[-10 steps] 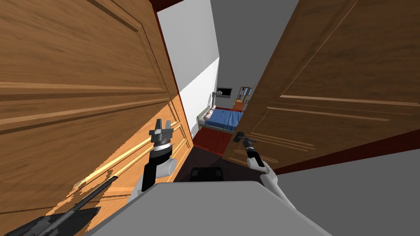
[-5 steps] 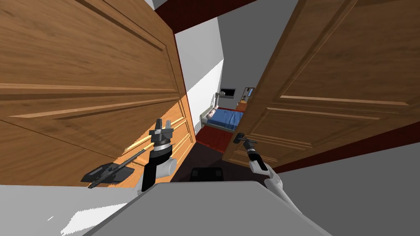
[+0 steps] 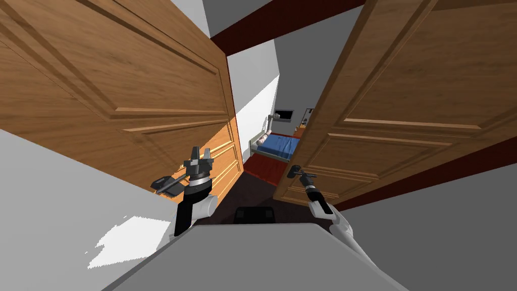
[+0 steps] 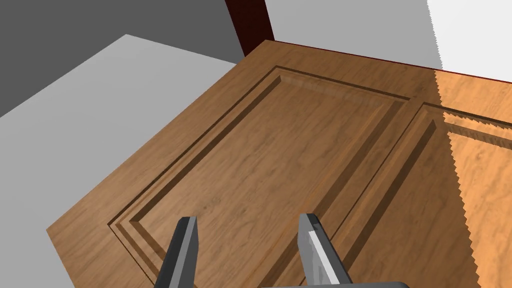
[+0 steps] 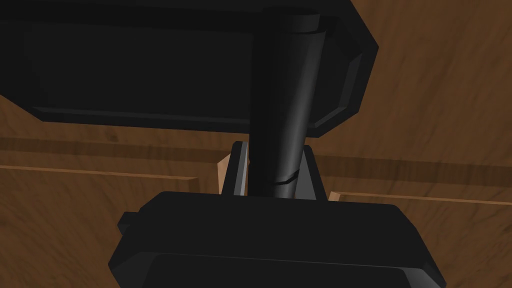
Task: Pull the door open
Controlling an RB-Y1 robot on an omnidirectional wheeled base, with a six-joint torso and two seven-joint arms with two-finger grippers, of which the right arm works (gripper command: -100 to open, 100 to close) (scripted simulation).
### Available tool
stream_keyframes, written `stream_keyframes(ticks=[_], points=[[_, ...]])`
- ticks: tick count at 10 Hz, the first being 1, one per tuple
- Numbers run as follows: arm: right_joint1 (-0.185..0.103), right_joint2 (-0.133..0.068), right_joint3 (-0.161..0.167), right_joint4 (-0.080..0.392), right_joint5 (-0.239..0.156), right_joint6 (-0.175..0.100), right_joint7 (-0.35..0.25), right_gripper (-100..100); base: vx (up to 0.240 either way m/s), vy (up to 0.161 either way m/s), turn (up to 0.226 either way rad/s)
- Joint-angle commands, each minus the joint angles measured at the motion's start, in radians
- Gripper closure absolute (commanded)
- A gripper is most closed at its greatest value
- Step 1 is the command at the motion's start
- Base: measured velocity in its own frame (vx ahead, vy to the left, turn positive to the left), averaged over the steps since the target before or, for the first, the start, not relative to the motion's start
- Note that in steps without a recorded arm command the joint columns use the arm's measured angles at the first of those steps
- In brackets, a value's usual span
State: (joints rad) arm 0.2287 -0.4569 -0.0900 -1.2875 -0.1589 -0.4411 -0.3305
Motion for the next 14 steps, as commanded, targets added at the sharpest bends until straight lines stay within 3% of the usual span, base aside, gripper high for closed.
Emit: stream_keyframes(ticks=[1, 8, 9, 10, 14], points=[[0.02, -0.017, 0.011, -0.011, -0.001, -0.019, -0.016, 100, -0.212, -0.084, 0.148], [0.107, -0.095, 0.058, -0.047, -0.005, -0.1, -0.082, 100, -0.213, -0.057, 0.131], [0.098, -0.086, 0.057, -0.044, -0.004, -0.092, -0.075, 100, -0.104, -0.021, 0.031], [0.121, -0.104, 0.07, -0.043, -0.003, -0.122, -0.091, 100, -0.161, -0.032, 0.177], [0.159, -0.144, 0.085, -0.041, -0.004, -0.18, -0.122, 100, -0.238, -0.082, 0.162]])
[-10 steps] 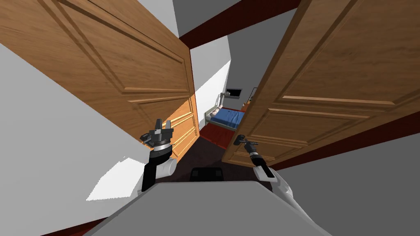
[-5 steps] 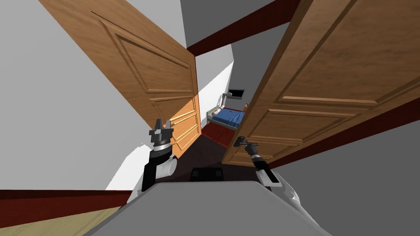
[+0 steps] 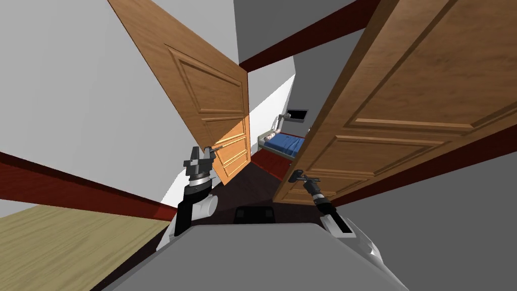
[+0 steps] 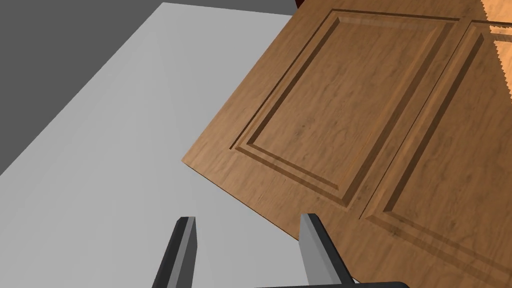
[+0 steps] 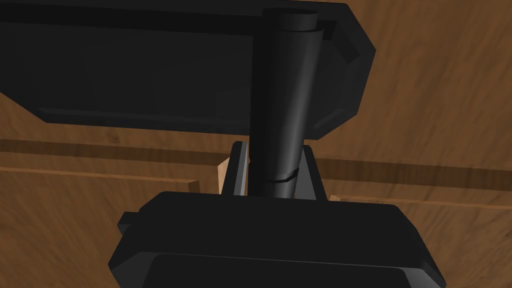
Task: Pull the door open
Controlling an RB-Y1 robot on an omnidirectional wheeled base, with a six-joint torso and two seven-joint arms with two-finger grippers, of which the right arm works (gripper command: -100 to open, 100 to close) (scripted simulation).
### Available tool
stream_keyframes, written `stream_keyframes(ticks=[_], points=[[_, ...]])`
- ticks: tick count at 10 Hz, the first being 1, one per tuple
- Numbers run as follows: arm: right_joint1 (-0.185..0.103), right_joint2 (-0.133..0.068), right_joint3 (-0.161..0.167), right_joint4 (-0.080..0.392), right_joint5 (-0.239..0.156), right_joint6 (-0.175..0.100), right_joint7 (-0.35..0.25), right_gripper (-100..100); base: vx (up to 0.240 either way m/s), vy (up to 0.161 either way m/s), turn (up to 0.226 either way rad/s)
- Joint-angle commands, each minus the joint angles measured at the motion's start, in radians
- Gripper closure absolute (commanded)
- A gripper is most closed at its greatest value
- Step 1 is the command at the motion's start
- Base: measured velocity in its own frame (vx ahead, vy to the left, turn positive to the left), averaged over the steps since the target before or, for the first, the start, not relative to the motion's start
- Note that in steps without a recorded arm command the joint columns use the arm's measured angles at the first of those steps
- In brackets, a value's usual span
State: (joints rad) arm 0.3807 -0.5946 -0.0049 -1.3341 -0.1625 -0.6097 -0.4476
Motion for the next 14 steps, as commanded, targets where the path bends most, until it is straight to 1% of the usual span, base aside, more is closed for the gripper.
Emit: stream_keyframes(ticks=[1, 3, 4, 5, 10, 14], points=[[0.021, -0.021, 0.005, 0.006, -0.001, -0.033, -0.015, 100, -0.234, -0.065, 0.169], [0.037, -0.038, 0.012, 0.007, -0.001, -0.057, -0.028, 100, -0.231, -0.076, 0.128], [0.031, -0.029, 0.017, 0.005, 0.001, -0.047, -0.023, 100, -0.091, -0.012, 0.027], [0.039, -0.039, 0.024, 0.013, 0.003, -0.065, -0.032, 100, -0.144, -0.031, 0.116], [0.054, -0.073, 0.035, 0.034, 0.004, -0.121, -0.058, 100, -0.205, -0.063, 0.152], [0.067, -0.099, 0.043, 0.051, 0.005, -0.164, -0.078, 100, -0.212, -0.073, 0.122]])
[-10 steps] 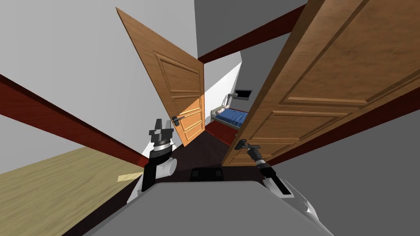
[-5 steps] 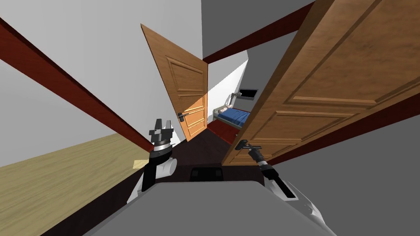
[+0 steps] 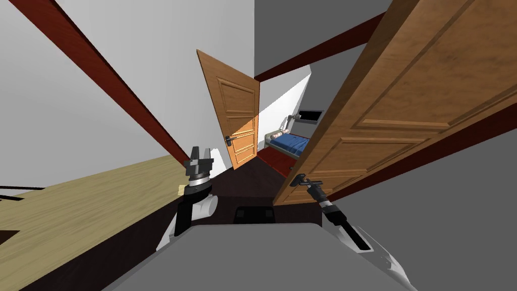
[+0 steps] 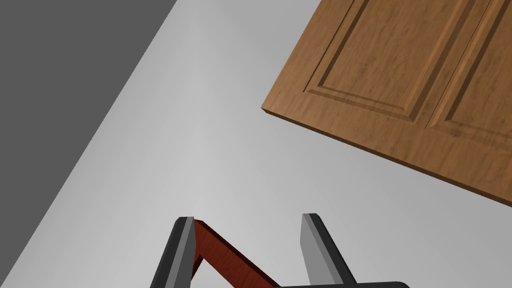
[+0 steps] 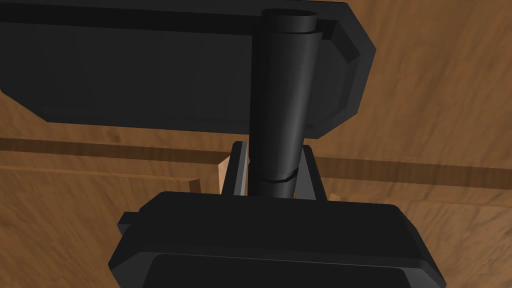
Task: Pull the door open
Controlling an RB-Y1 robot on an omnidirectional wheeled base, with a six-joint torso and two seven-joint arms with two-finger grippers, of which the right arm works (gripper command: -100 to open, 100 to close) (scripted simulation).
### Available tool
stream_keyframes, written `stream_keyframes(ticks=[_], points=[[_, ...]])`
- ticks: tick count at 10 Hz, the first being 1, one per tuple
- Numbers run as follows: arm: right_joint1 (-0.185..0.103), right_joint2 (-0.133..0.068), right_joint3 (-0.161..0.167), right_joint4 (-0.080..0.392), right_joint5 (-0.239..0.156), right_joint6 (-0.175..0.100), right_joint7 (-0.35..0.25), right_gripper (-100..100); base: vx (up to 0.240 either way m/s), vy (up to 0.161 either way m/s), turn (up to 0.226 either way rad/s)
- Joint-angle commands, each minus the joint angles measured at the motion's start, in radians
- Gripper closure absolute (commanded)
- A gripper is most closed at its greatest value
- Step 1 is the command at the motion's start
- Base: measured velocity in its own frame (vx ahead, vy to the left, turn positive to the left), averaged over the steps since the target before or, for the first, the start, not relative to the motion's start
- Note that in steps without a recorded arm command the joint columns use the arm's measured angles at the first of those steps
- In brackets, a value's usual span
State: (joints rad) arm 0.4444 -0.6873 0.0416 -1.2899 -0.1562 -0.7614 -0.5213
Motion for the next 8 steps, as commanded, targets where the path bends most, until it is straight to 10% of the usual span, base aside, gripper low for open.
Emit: stream_keyframes(ticks=[1, 8], points=[[0.0, 0.0, 0.0, 0.0, 0.0, 0.0, 0.0, 100, -0.098, -0.031, 0.039], [0.049, 0.0, 0.002, 0.1, 0.021, -0.18, -0.009, 100, 0.055, 0.009, 0.03]])
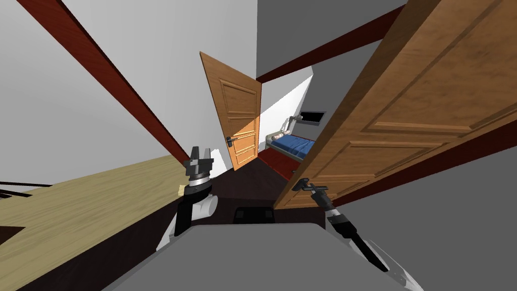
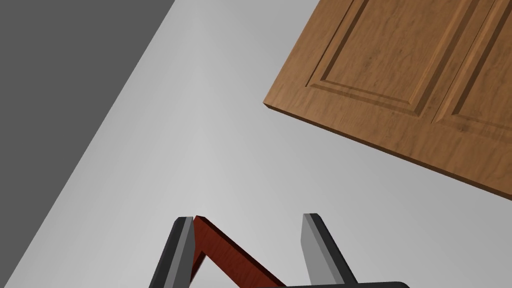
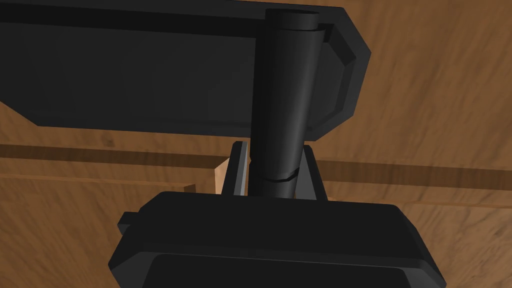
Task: Pull the door open
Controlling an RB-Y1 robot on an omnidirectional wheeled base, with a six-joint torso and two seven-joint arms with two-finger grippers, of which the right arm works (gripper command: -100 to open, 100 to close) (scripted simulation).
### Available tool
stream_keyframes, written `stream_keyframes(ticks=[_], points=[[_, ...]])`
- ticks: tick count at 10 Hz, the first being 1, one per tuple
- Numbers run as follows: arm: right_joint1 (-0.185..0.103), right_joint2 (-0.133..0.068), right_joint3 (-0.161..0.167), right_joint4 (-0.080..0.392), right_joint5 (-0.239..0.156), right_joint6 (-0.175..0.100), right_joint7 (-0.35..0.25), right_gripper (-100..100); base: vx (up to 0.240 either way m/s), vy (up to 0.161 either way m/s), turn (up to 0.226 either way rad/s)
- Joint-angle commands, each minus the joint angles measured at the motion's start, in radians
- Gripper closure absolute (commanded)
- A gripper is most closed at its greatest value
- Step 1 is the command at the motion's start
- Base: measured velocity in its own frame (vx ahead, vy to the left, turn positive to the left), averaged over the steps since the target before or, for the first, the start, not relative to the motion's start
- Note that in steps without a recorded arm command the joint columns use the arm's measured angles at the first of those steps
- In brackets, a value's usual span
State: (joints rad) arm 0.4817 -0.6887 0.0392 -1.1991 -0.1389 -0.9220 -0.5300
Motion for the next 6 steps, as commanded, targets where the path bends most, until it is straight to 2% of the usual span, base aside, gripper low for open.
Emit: stream_keyframes(ticks=[1, 2, 3, 6], points=[[0.022, 0.001, 0.004, 0.029, 0.008, -0.05, -0.002, 100, 0.064, 0.017, 0.053], [0.033, 0.001, 0.004, 0.052, 0.013, -0.081, -0.004, 100, 0.07, 0.011, 0.041], [0.033, 0.001, 0.004, 0.052, 0.013, -0.097, -0.004, 100, 0.049, 0.0, 0.002], [0.069, 0.0, 0.002, 0.124, 0.027, -0.204, -0.01, 100, 0.067, 0.003, 0.047]])
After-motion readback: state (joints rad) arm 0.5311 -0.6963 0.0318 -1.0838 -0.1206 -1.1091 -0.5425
